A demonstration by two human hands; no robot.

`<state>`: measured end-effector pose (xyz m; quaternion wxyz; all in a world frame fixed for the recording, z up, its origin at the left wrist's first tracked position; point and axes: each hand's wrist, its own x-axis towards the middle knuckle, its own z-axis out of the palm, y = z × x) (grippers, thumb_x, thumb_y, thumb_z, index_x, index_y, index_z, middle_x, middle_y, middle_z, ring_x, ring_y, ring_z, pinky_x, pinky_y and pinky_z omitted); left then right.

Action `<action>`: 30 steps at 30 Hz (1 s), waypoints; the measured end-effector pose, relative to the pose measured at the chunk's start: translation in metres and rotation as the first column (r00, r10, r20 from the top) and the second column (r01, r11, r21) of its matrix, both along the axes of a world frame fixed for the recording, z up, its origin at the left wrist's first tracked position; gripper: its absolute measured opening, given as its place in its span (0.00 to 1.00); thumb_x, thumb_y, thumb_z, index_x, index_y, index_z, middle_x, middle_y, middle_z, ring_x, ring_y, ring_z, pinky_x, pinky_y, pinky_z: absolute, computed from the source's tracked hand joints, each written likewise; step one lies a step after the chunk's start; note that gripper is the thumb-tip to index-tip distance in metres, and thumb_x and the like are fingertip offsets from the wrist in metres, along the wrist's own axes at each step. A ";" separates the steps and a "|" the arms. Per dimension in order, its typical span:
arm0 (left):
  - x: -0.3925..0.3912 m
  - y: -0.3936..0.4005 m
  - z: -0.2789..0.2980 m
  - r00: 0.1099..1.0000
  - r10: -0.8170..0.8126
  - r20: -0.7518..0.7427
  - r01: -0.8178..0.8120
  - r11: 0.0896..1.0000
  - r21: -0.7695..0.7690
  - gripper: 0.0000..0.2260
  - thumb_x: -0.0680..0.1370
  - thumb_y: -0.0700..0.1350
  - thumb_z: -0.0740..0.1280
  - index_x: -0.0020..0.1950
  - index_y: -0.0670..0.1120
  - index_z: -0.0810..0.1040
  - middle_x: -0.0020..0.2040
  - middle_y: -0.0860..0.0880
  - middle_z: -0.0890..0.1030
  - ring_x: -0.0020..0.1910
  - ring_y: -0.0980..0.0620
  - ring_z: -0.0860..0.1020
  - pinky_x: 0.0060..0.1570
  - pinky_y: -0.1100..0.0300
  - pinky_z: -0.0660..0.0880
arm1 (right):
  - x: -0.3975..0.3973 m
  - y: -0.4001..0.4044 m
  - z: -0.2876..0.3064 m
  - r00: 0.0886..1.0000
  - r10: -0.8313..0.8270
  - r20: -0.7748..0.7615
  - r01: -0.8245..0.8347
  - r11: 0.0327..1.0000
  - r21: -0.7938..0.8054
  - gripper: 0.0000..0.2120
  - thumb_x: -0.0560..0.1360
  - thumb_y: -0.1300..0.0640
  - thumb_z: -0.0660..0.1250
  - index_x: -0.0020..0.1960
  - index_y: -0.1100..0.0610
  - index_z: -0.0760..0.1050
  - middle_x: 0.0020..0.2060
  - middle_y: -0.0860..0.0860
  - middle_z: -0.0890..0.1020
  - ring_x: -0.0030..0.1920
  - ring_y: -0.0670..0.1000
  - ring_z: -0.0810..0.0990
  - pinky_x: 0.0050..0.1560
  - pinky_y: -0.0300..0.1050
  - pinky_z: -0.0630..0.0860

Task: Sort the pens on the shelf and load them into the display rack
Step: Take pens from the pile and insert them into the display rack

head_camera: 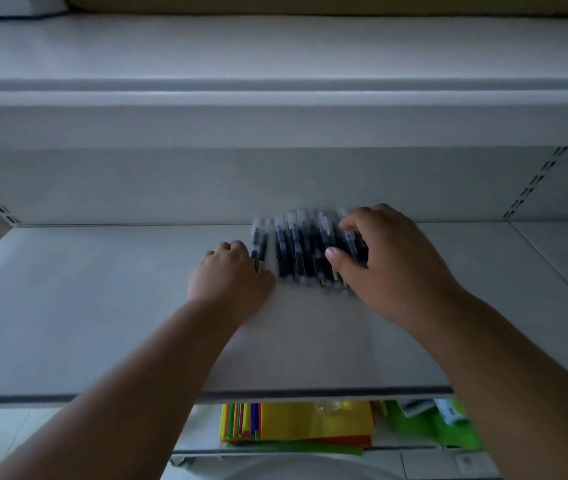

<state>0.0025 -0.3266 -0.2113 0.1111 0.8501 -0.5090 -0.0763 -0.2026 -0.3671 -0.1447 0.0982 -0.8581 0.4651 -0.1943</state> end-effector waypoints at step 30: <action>-0.036 0.084 0.015 0.277 -0.328 -0.903 -0.149 0.914 -0.378 0.09 0.82 0.32 0.54 0.54 0.36 0.73 0.33 0.49 0.68 0.28 0.51 0.65 0.30 0.57 0.67 | -0.009 -0.020 -0.066 0.941 -0.326 -0.090 0.336 0.933 0.132 0.09 0.78 0.49 0.63 0.44 0.53 0.70 0.43 0.52 0.76 0.39 0.52 0.73 0.39 0.41 0.65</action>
